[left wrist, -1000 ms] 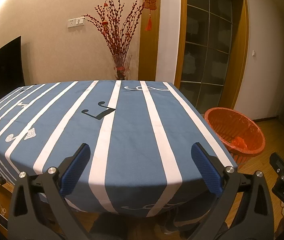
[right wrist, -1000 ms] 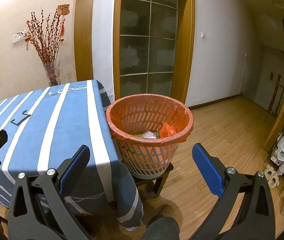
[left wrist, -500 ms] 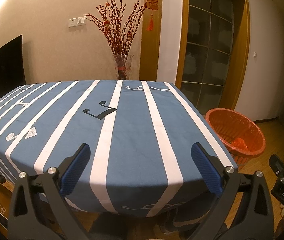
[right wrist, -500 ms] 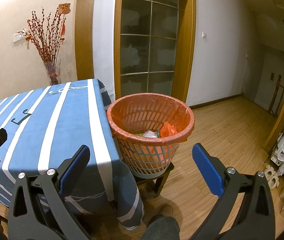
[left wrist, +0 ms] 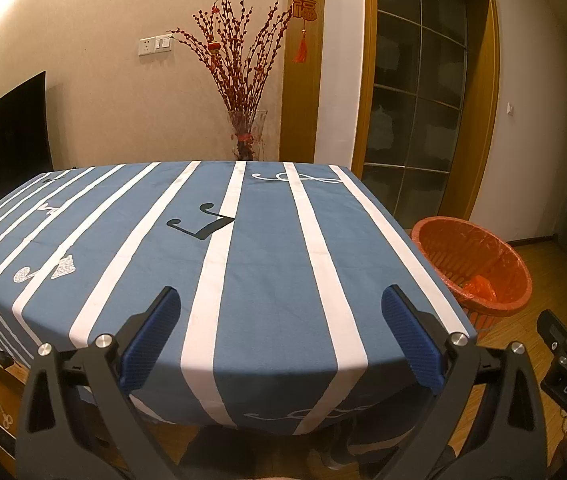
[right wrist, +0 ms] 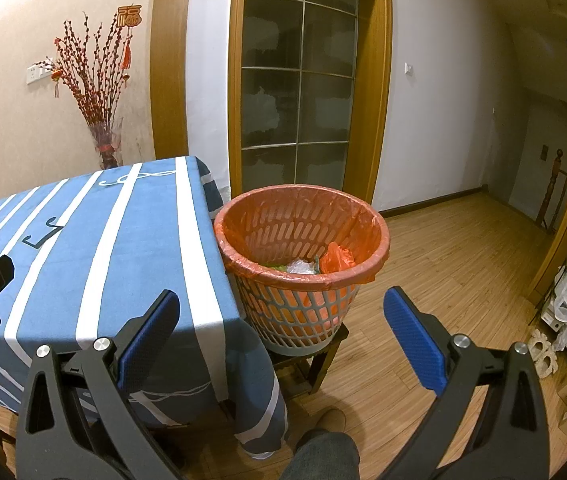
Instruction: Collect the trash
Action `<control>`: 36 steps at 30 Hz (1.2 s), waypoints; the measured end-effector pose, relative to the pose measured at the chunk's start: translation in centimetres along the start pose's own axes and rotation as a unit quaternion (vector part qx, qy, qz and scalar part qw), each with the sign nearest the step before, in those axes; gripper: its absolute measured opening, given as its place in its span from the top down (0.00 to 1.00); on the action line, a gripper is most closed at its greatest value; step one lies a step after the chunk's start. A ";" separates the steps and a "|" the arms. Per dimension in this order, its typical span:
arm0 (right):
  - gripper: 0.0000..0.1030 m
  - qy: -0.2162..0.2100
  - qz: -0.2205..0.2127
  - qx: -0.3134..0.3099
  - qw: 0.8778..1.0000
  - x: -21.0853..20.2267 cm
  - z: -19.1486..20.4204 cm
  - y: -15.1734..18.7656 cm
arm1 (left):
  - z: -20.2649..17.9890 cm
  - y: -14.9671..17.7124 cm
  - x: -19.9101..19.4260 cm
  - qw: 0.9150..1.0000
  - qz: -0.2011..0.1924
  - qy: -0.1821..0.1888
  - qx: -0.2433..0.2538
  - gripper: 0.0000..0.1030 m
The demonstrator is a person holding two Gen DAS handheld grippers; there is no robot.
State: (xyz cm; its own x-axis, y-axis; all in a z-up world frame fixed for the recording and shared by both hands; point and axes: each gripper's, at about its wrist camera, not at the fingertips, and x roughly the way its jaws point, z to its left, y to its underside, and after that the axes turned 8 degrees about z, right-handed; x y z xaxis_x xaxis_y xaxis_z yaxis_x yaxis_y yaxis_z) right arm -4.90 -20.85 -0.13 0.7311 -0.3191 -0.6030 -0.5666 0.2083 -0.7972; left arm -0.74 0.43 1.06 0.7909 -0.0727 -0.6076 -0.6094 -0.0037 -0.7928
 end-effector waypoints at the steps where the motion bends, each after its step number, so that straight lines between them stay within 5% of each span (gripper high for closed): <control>1: 0.03 0.000 0.000 0.000 1.000 0.0 0.0 0.0 | 0.0 0.0 0.0 1.000 0.000 0.000 0.000 0.04; 36: 0.03 0.000 0.001 0.000 1.000 0.0 0.1 -0.2 | -0.2 0.1 0.0 1.000 0.000 -0.001 0.001 0.04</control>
State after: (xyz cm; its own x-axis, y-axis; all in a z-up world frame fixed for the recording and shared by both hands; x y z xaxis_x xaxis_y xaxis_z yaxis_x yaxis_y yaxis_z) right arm -4.75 -20.79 0.00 0.7299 -0.3178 -0.6052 -0.5688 0.2087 -0.7955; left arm -0.81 0.21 1.05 0.7914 -0.0712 -0.6072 -0.6088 -0.0018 -0.7933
